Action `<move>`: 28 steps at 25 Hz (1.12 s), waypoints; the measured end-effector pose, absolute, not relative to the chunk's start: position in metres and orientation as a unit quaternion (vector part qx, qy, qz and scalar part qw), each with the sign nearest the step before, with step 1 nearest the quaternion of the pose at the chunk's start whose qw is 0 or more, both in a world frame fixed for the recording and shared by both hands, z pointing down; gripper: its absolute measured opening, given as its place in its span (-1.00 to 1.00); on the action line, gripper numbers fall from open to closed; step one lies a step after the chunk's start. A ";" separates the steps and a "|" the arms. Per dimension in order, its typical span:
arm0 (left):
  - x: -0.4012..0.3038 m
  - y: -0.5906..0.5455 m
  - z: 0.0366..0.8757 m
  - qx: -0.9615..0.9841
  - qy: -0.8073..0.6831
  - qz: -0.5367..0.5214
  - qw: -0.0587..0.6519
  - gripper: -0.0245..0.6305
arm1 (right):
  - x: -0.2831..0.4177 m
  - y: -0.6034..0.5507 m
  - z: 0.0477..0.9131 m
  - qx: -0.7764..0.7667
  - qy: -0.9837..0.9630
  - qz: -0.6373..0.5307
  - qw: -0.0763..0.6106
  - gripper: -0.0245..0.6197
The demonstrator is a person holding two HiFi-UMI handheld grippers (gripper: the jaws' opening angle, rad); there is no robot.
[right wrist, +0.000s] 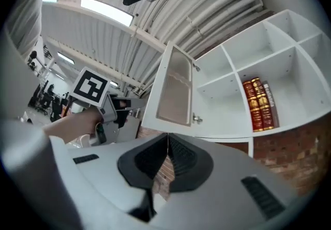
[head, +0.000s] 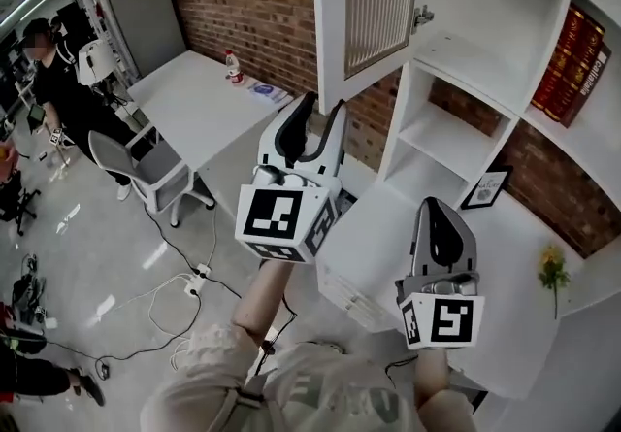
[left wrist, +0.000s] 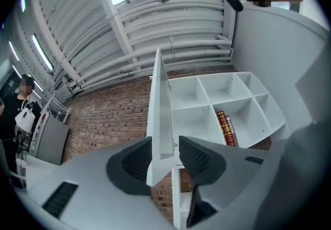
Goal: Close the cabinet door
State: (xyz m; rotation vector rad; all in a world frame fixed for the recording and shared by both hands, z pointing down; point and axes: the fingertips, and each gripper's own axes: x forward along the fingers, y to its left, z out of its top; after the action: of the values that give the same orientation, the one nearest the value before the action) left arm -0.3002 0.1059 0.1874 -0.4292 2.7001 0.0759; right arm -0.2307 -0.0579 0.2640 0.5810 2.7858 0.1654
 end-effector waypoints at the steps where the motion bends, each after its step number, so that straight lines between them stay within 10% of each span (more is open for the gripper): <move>1: -0.305 0.111 0.184 -0.150 0.969 0.028 0.195 -0.46 | -0.238 -0.045 0.261 0.213 0.965 0.061 0.143 -0.87; 28: -0.320 0.059 0.177 -0.280 0.947 0.034 0.155 -0.69 | -0.281 -0.010 0.228 0.229 0.959 0.044 0.162 -0.87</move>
State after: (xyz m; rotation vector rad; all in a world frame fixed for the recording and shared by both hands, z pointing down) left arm -0.3196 0.0588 0.1772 -0.8026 2.7129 0.0985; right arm -0.2808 -0.0095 0.2284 0.6547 2.7362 0.1254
